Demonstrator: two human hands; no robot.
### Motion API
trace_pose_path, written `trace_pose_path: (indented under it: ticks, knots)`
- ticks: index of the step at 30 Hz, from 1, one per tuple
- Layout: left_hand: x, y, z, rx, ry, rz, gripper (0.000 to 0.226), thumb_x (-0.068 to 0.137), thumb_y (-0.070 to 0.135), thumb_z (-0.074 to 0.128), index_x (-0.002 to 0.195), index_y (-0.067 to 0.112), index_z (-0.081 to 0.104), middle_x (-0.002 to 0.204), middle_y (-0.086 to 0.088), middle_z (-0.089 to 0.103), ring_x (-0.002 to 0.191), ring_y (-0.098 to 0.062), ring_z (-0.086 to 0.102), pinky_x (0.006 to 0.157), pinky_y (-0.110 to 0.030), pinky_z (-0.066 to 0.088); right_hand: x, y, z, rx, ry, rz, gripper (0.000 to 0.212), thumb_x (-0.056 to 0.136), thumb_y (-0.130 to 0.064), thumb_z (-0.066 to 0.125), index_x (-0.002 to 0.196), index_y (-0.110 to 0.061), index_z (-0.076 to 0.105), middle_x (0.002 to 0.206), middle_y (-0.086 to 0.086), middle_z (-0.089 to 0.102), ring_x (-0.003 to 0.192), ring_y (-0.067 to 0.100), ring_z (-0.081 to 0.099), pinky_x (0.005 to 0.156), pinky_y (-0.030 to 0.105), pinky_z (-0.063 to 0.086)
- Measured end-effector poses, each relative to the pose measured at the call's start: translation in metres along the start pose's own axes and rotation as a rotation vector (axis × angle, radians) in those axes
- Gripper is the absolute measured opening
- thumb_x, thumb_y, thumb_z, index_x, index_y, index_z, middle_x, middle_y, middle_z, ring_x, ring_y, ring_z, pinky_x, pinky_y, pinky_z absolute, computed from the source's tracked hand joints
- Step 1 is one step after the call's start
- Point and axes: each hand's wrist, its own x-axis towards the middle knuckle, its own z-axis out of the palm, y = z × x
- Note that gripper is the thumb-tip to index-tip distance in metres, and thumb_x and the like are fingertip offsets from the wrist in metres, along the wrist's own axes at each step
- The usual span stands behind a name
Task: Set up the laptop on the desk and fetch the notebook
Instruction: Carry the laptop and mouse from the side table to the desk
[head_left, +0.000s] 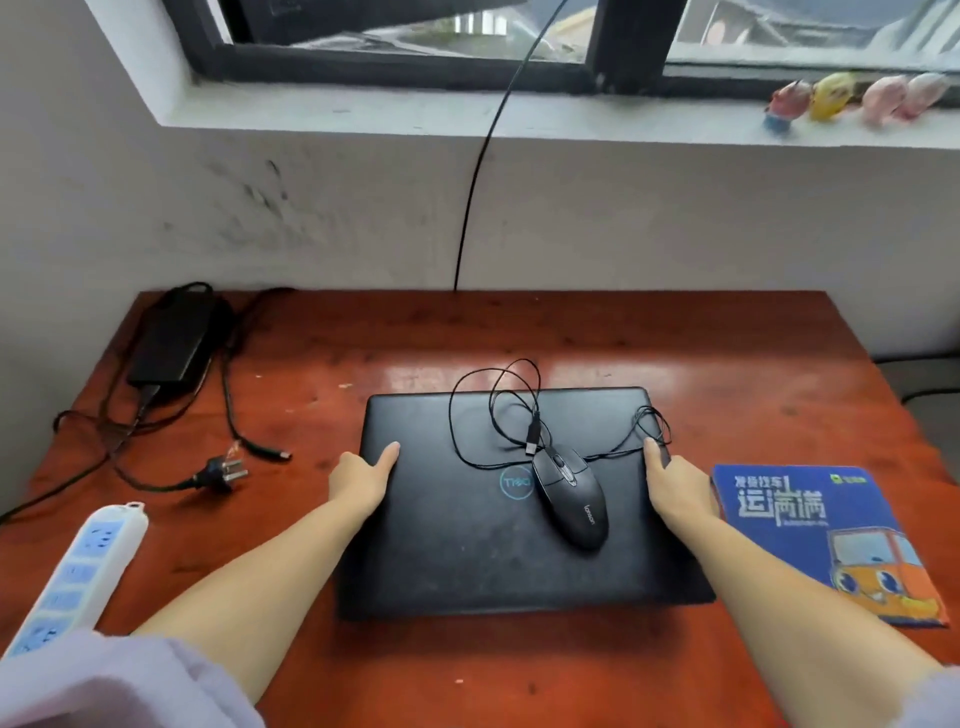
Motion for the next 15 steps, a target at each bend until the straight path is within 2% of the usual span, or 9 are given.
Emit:
trace_pose_path:
  ticks: [3, 6, 9, 15]
  knots:
    - [0.012, 0.007, 0.002, 0.065, 0.017, 0.005, 0.077, 0.085, 0.061, 0.049, 0.122, -0.006, 0.045, 0.121, -0.022, 0.058, 0.108, -0.04, 0.056, 0.078, -0.038, 0.041, 0.019, -0.008, 0.003, -0.024, -0.026, -0.003, 0.076, 0.09, -0.061, 0.022, 0.114, 0.003, 0.054, 0.12, 0.027, 0.057, 0.108, 0.04, 0.055, 0.076, 0.04, 0.037]
    - [0.02, 0.01, 0.004, 0.129, 0.054, 0.011, 0.08, 0.085, 0.063, 0.046, 0.124, -0.006, 0.044, 0.124, -0.023, 0.057, 0.11, -0.041, 0.055, 0.08, -0.039, 0.042, 0.031, -0.013, 0.004, -0.069, -0.022, -0.022, 0.076, 0.09, -0.062, 0.021, 0.112, 0.002, 0.056, 0.119, 0.027, 0.059, 0.107, 0.04, 0.056, 0.074, 0.039, 0.036]
    - [0.026, 0.016, 0.004, 0.147, 0.084, -0.002, 0.079, 0.085, 0.063, 0.045, 0.124, -0.006, 0.043, 0.125, -0.025, 0.056, 0.112, -0.043, 0.054, 0.087, -0.043, 0.044, 0.039, -0.021, 0.004, -0.07, -0.028, -0.045, 0.073, 0.091, -0.06, 0.022, 0.109, 0.001, 0.057, 0.118, 0.027, 0.06, 0.106, 0.04, 0.056, 0.078, 0.04, 0.039]
    - [0.035, 0.023, 0.002, 0.295, 0.113, 0.042, 0.071, 0.088, 0.062, 0.038, 0.117, -0.002, 0.045, 0.119, -0.025, 0.059, 0.107, -0.043, 0.056, 0.08, -0.042, 0.044, 0.048, -0.028, 0.004, -0.115, -0.043, -0.098, 0.069, 0.093, -0.057, 0.021, 0.106, 0.001, 0.056, 0.114, 0.027, 0.06, 0.103, 0.041, 0.056, 0.078, 0.041, 0.041]
